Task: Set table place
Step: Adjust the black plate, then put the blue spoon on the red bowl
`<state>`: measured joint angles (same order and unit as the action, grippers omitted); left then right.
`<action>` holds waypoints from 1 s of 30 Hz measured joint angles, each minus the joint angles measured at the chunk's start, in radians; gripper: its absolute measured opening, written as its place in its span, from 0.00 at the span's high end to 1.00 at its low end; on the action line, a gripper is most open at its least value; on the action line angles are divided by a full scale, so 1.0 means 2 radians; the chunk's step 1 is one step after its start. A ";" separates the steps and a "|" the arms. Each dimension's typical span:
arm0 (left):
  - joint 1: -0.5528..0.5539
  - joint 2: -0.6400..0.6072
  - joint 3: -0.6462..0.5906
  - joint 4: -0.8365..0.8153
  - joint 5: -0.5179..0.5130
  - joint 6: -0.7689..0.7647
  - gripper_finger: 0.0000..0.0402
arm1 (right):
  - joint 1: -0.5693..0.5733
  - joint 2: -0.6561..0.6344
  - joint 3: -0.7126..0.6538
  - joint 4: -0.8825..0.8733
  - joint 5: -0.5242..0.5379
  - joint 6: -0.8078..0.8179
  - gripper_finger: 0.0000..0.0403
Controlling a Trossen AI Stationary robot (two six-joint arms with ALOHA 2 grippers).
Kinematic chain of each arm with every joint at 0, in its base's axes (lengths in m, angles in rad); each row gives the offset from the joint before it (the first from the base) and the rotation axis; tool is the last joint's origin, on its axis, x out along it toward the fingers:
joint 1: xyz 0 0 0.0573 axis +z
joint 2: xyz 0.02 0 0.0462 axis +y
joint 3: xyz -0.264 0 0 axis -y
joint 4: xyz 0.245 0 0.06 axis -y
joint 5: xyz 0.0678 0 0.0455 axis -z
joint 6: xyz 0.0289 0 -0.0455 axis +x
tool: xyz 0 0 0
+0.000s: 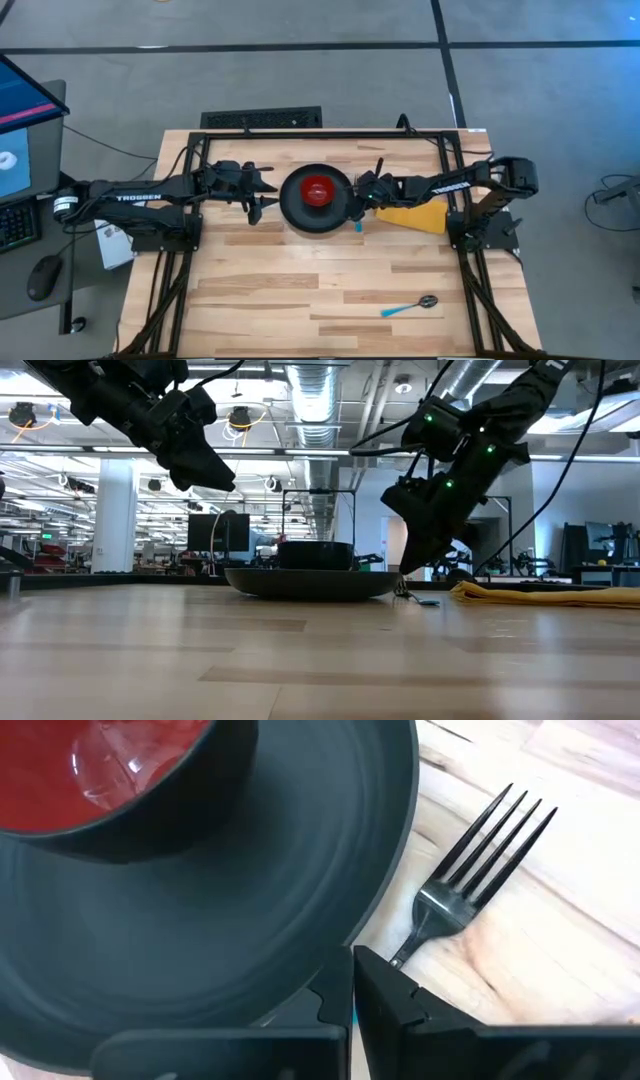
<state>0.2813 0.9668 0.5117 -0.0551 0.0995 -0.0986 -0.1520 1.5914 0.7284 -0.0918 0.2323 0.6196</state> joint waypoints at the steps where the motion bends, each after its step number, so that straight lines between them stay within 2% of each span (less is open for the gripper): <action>1: 0.000 0.000 0.000 0.000 0.000 0.000 0.61 | 0.001 -0.004 0.000 -0.002 0.000 -0.001 0.91; 7: 0.000 0.000 0.000 0.001 0.007 0.003 0.61 | 0.007 -0.063 0.000 -0.035 0.000 -0.014 0.93; 10: 0.000 0.000 0.000 0.002 0.012 0.004 0.61 | 0.016 -0.116 0.000 -0.091 -0.017 -0.013 0.93; 13: 0.000 0.000 0.000 0.001 0.033 -0.003 0.61 | 0.027 -0.166 0.000 -0.143 -0.067 0.019 0.92; 17: 0.000 0.000 0.000 0.004 0.068 -0.013 0.61 | 0.047 -0.218 0.000 -0.191 -0.145 0.107 0.91; 21: 0.000 0.000 0.000 0.014 0.073 -0.014 0.61 | 0.076 -0.254 0.000 -0.210 -0.213 0.156 0.90; 30: 0.000 0.000 0.000 0.024 0.072 -0.009 0.61 | 0.138 -0.283 0.000 -0.235 -0.219 0.255 0.89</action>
<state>0.2806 0.9665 0.5117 -0.0062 0.2430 -0.1169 0.1231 1.0253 0.7284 -0.5618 -0.2053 1.1304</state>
